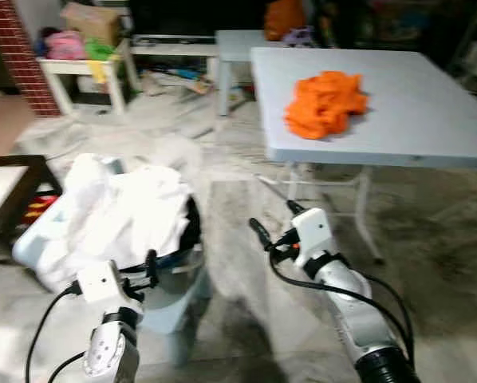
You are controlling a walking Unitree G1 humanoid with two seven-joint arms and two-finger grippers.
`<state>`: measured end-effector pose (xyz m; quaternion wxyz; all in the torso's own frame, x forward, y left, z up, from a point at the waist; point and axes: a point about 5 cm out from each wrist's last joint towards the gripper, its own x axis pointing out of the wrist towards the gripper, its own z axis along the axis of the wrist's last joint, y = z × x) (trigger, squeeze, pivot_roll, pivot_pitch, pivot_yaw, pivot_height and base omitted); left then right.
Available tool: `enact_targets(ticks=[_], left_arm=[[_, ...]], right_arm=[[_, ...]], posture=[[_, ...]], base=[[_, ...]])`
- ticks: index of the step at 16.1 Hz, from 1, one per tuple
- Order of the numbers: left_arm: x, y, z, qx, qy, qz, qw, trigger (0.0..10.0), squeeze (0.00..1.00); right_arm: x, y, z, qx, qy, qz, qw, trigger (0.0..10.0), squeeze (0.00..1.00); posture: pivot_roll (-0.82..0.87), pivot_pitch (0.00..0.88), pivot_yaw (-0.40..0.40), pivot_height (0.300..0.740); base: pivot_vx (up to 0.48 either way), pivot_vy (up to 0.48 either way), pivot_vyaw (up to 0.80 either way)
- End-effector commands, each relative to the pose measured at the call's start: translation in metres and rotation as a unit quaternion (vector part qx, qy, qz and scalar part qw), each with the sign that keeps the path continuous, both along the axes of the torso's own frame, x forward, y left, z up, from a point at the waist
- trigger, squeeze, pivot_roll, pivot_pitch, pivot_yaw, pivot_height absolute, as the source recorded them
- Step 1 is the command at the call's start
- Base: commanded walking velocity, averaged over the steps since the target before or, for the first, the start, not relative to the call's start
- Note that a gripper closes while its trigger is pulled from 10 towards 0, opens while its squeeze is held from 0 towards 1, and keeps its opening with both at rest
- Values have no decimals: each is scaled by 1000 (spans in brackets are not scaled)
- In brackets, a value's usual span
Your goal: Hang hanger
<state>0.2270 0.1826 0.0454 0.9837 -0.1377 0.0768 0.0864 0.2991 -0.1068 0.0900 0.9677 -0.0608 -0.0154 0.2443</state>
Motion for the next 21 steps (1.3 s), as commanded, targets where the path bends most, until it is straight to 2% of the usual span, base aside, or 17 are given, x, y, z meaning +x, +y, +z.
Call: enact_targets(ticks=[1, 4, 8, 15, 21], left_arm=[[0, 3, -1, 3, 6, -3, 1000, 10000, 0], [1, 3, -1, 8, 7, -11, 1000, 10000, 0], [1, 3, 5, 16, -14, -39, 999, 10000, 0], [-2, 1, 4, 11, -17, -44, 999, 10000, 0], [-4, -1, 1, 11, -10, -47, 999, 10000, 0]], right_arm=[[1, 3, 3, 8, -8, -2, 1000, 10000, 0], [1, 2, 3, 8, -10, -7, 1000, 10000, 0], [1, 2, 3, 9, -11, -12, 1000, 10000, 0], [0, 6, 1, 7, -12, -3, 1000, 10000, 0], [-5, 1, -3, 4, -6, -4, 1000, 10000, 0]], posture=[[40, 0, -2, 740], [37, 0, 4, 740], [33, 0, 10, 740], [37, 0, 11, 740], [30, 0, 16, 740]], base=[[0, 450, 0], [0, 450, 0], [0, 0, 0], [0, -461, 0], [0, -433, 166]])
